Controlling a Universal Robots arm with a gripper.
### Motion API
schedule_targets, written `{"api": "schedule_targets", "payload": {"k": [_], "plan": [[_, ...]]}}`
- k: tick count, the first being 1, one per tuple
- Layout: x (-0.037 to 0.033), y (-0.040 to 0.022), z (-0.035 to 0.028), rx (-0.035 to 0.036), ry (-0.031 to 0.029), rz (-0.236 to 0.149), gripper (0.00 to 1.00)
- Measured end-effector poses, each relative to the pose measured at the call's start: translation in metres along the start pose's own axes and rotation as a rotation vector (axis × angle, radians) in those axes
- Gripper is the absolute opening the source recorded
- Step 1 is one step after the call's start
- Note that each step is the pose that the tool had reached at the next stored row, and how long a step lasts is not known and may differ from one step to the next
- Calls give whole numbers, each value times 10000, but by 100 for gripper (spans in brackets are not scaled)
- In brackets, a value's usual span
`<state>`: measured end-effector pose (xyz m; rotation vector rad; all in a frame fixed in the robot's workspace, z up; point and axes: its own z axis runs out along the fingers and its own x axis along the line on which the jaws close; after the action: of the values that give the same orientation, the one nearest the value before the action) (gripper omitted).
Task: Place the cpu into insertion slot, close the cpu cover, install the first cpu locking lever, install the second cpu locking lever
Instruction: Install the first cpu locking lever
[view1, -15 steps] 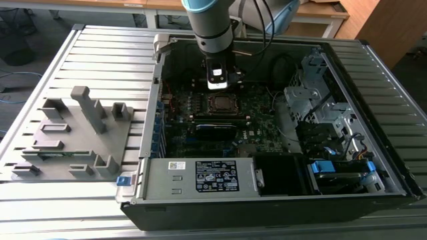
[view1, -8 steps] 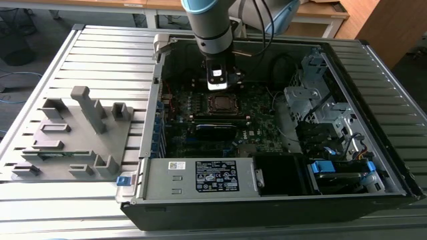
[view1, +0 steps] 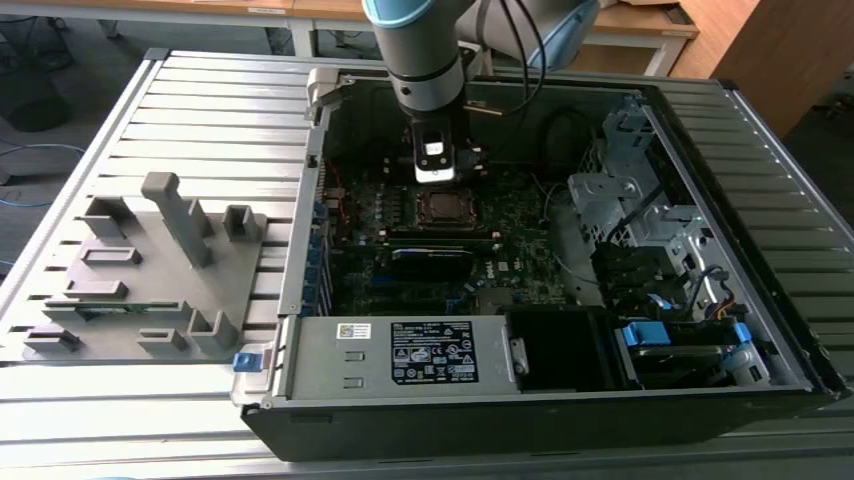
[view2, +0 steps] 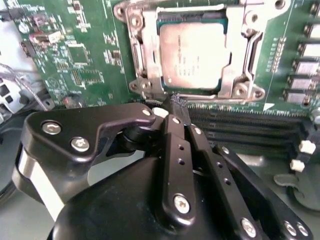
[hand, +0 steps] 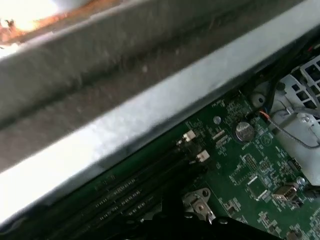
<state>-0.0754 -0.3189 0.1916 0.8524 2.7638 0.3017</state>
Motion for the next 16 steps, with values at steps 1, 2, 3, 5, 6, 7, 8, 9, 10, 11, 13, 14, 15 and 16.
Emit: {"api": "schedule_targets", "payload": {"k": [1, 2, 3, 5, 6, 7, 8, 9, 10, 11, 13, 14, 15, 16], "plan": [[1, -2, 5, 56, -35, -19, 11], [3, -4, 11, 100, -59, -33, 11], [5, -5, 20, 127, -75, -42, 11], [12, -7, 42, 133, -80, -43, 11], [15, -3, 46, 137, -80, -44, 11], [16, 0, 49, 132, -78, -43, 11], [16, -3, 47, 129, -76, -44, 11], [17, -3, 48, 127, -75, -43, 11], [17, -3, 48, 128, -75, -42, 11], [17, -3, 48, 127, -75, -42, 11], [15, 2, 42, 137, -69, -42, 11], [11, 8, 30, 138, -59, -39, 11], [9, 13, 16, 130, -53, -36, 11], [6, 20, 0, 119, -46, -32, 11]]}}
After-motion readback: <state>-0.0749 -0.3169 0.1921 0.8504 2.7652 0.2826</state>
